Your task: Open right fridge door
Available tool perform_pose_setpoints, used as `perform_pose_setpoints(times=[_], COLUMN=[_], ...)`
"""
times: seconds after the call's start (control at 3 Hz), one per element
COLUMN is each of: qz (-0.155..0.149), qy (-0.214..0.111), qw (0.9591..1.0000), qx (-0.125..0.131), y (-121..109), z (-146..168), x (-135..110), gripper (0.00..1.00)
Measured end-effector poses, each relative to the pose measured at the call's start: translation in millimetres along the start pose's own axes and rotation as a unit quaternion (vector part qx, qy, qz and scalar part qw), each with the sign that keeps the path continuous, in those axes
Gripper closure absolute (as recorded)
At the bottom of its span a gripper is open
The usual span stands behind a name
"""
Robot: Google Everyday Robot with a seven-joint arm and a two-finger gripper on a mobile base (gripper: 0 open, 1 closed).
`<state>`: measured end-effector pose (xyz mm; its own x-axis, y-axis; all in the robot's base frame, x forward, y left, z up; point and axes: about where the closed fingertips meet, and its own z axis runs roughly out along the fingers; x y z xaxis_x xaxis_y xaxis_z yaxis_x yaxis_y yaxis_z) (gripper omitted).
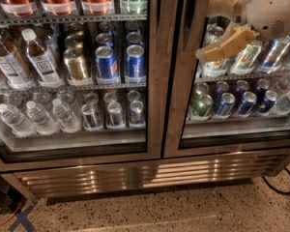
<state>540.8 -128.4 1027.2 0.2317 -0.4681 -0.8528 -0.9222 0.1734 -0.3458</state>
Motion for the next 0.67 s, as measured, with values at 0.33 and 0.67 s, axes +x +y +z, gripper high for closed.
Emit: perform_pose_setpoints(times=[0.33, 0.67], qz=[0.002, 0.006], qy=[-0.009, -0.016], qw=[0.9998, 0.9994], qx=[-0.016, -0.029], y=[1.9, 5.0], z=[15.1, 25.0], x=[-2.6, -3.9], gripper=[0.28, 0.28])
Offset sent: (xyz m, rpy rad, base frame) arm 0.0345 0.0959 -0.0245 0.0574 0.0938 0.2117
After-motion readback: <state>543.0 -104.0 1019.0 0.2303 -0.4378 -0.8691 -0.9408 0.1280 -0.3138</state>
